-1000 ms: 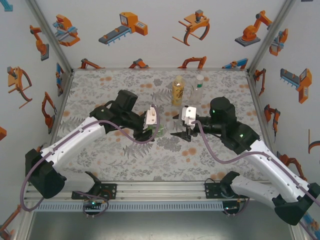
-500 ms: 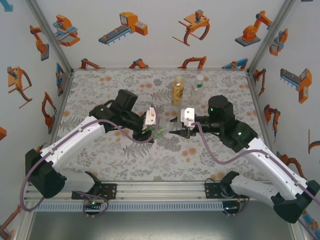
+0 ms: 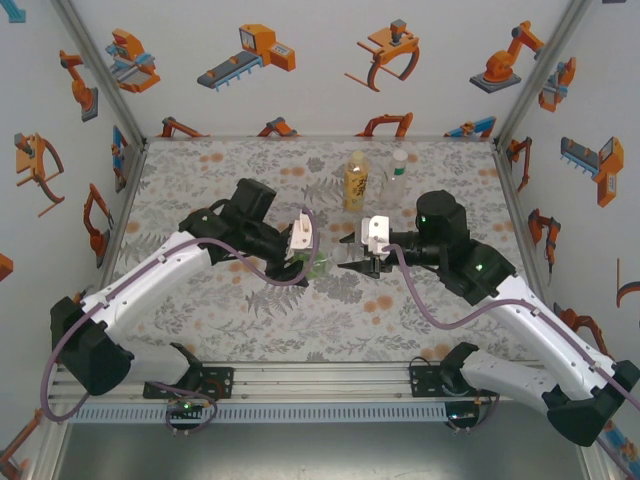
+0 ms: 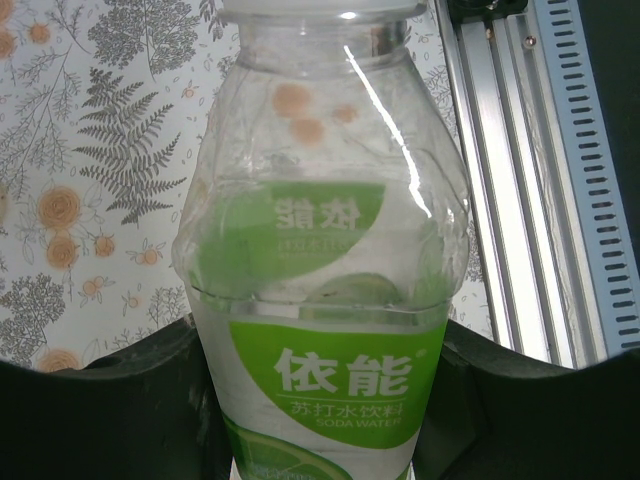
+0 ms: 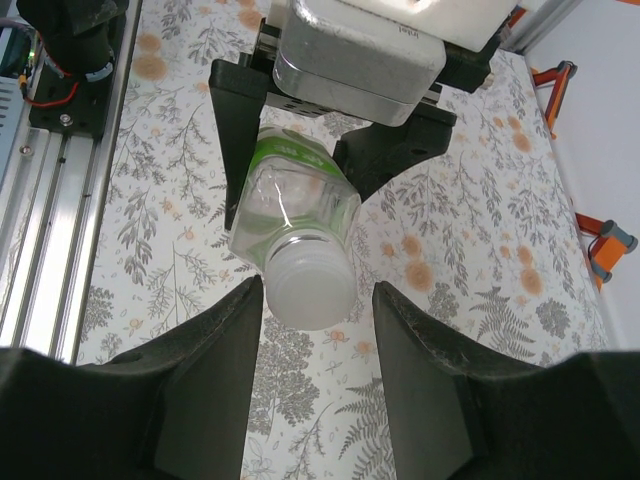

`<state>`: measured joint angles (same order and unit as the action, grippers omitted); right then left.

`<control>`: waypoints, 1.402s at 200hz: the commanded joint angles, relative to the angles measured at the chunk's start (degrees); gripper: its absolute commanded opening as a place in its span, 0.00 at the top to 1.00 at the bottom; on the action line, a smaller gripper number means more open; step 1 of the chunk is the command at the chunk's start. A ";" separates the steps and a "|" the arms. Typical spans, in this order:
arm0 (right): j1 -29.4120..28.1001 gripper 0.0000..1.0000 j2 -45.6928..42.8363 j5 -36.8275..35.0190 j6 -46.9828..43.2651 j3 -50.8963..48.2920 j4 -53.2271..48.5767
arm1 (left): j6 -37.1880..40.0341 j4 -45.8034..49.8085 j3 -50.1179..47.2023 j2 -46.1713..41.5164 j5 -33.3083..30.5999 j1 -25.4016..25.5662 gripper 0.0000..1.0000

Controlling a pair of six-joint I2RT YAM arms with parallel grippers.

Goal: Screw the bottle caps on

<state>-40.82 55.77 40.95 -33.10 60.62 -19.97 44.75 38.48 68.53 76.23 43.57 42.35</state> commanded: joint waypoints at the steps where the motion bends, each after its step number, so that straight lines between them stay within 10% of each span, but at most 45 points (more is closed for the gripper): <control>1: -0.54 0.53 -0.40 1.31 -1.27 1.18 1.76 | 1.57 1.52 1.60 0.31 2.35 0.13 1.00; 86: -0.58 0.81 -0.48 2.95 4.72 -0.17 3.63 | 2.09 1.87 1.70 0.11 2.14 0.10 1.00; 116: -0.58 1.00 -1.42 1.81 20.07 -4.22 12.22 | 2.42 1.13 1.21 -0.68 1.14 0.11 1.00; 176: -0.62 1.00 -3.62 -12.68 59.80 -17.09 34.67 | -0.95 -7.08 -2.57 -4.01 -3.98 0.10 1.00; 229: -0.49 1.00 -1.90 -29.86 90.42 -17.87 28.21 | -6.46 -15.79 -5.82 -5.98 -12.94 0.21 1.00; 280: -0.27 1.00 4.79 -27.14 103.72 -16.50 25.79 | -4.41 -14.90 -6.04 -4.23 -24.92 4.03 1.00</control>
<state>-40.91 58.17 14.68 59.37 42.30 11.05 37.89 27.92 61.84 72.36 22.37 42.96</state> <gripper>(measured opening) 0.356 0.531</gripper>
